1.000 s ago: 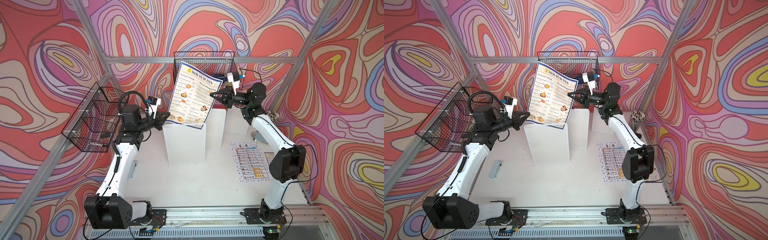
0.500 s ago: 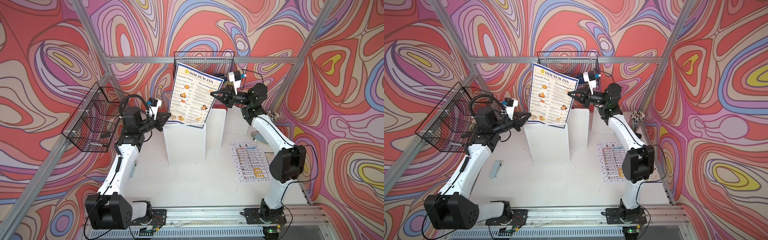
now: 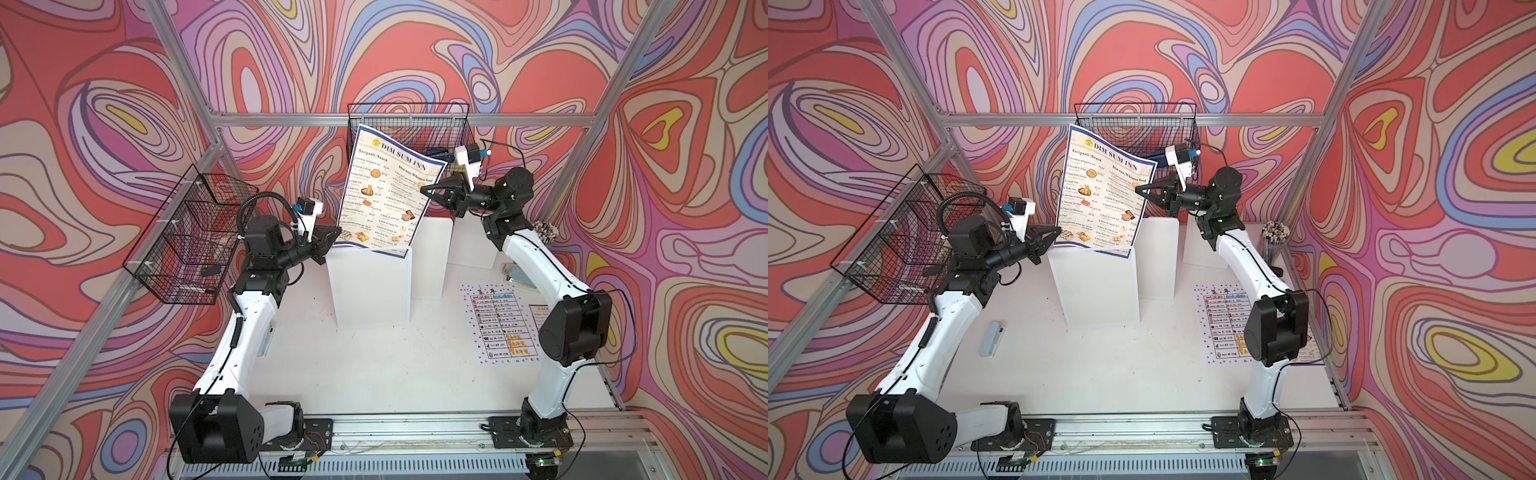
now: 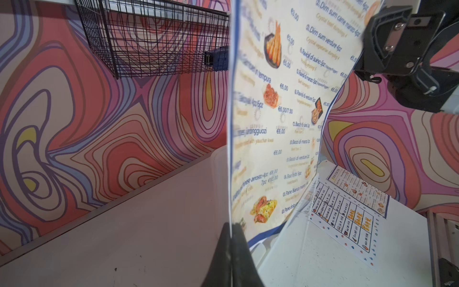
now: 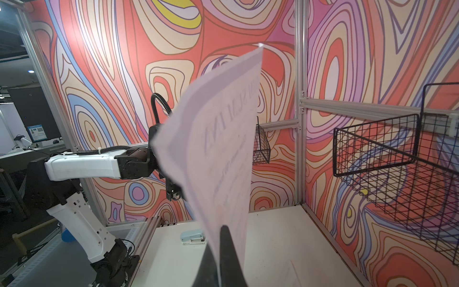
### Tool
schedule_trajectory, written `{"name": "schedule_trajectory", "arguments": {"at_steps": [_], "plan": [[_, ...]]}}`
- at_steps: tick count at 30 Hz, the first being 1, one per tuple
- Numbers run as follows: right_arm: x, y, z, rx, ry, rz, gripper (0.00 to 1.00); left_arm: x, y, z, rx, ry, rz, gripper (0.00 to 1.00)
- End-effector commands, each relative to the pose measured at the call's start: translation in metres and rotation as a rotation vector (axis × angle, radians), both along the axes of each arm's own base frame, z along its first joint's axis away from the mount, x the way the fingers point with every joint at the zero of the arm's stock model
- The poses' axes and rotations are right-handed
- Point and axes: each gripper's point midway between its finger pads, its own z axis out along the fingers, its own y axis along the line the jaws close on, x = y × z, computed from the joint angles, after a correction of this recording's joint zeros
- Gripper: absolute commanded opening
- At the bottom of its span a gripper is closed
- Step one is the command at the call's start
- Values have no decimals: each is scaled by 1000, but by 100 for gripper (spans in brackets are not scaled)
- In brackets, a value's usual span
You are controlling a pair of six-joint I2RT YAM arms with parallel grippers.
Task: Insert the menus into the narrow rack
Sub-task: Insert the menu into the narrow rack.
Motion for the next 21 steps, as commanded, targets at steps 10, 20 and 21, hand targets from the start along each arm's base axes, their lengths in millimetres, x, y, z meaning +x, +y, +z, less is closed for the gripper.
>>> {"name": "schedule_trajectory", "arguments": {"at_steps": [10,20,21], "plan": [[-5,1,-3,-15,-3,16,0,-12,3,32,-45,-25,23,0],[-3,-5,1,2,17,40,0,-11,6,30,-49,-6,47,0],[-1,-6,1,4,24,41,0,-13,7,30,-48,-7,52,0]]}}
